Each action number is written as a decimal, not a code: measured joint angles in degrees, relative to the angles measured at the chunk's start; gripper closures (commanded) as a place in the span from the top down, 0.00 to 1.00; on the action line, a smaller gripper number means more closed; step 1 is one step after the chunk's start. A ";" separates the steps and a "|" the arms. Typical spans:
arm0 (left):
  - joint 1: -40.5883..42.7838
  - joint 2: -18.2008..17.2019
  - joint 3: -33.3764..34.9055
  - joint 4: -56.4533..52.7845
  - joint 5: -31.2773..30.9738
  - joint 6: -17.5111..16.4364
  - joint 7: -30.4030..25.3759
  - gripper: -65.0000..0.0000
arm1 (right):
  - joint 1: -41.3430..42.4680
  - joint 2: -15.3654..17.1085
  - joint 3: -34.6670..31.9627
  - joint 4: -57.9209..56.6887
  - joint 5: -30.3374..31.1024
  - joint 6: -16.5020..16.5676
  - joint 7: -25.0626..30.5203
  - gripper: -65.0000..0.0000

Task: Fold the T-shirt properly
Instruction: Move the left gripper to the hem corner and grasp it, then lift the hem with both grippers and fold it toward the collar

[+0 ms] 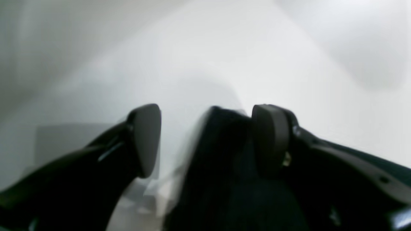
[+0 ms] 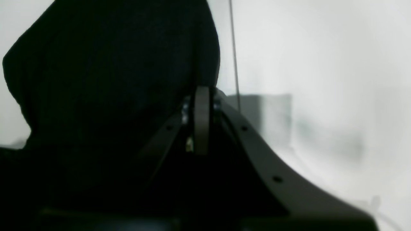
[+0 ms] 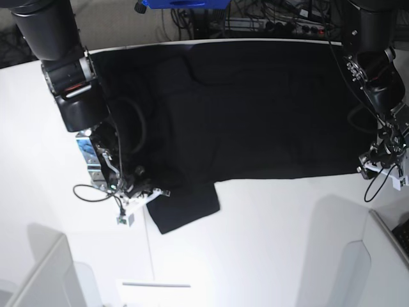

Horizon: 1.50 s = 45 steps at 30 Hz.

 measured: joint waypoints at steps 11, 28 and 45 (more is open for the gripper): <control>0.90 0.42 -0.07 0.04 -0.46 0.02 -0.76 0.00 | 0.00 0.00 0.00 0.00 -0.02 0.00 -0.02 0.00; 5.31 1.16 5.86 8.87 -0.31 -0.22 1.57 0.00 | -1.03 0.17 0.00 0.11 -0.02 0.00 3.26 0.00; 11.58 0.94 6.64 17.05 -12.76 -0.17 2.32 0.00 | -5.70 3.82 0.00 9.86 -0.11 -0.17 5.55 0.00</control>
